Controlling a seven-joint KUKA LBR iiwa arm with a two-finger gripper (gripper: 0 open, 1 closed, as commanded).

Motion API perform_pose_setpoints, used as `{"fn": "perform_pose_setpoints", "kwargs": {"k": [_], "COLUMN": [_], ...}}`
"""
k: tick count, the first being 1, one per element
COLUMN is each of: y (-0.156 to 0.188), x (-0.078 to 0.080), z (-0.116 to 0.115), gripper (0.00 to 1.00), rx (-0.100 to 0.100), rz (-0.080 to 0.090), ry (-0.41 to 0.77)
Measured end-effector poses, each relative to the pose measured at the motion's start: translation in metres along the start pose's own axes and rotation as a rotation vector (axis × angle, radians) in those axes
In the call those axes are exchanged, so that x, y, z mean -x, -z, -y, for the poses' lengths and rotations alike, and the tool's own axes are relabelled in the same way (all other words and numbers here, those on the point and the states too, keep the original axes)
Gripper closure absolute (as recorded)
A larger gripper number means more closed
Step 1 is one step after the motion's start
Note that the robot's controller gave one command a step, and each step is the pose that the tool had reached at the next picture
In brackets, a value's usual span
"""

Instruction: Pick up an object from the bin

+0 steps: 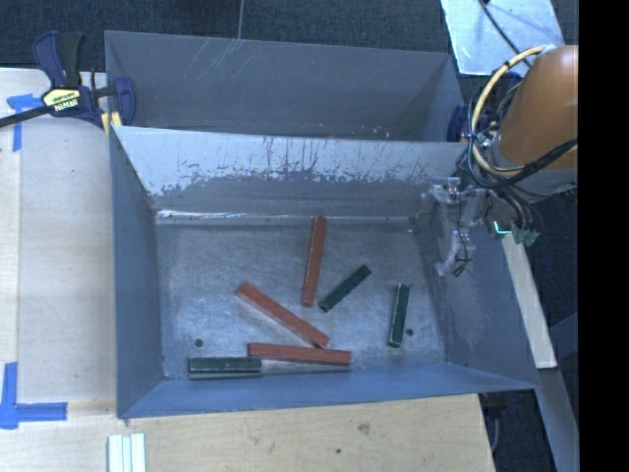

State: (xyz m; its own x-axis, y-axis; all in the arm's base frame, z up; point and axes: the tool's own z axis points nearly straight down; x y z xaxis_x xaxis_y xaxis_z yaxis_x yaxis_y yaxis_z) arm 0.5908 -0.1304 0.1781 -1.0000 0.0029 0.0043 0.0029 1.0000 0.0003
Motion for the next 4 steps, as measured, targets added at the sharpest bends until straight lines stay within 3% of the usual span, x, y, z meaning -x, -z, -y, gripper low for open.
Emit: {"fn": "perform_pose_setpoints", "kwargs": {"k": [1,2,3,4], "y": [-0.104,-0.109,-0.107,-0.107], "x": [-0.009,-0.064,-0.025,-0.026], "z": [-0.052,-0.151,-0.090,-0.095], "gripper": [0.00,0.00,0.00,1.00], "rx": [0.002,0.003,-0.005,-0.002], "rz": [0.001,0.004,0.012,0.011], "ry": [0.144,0.276,0.298,0.304]}}
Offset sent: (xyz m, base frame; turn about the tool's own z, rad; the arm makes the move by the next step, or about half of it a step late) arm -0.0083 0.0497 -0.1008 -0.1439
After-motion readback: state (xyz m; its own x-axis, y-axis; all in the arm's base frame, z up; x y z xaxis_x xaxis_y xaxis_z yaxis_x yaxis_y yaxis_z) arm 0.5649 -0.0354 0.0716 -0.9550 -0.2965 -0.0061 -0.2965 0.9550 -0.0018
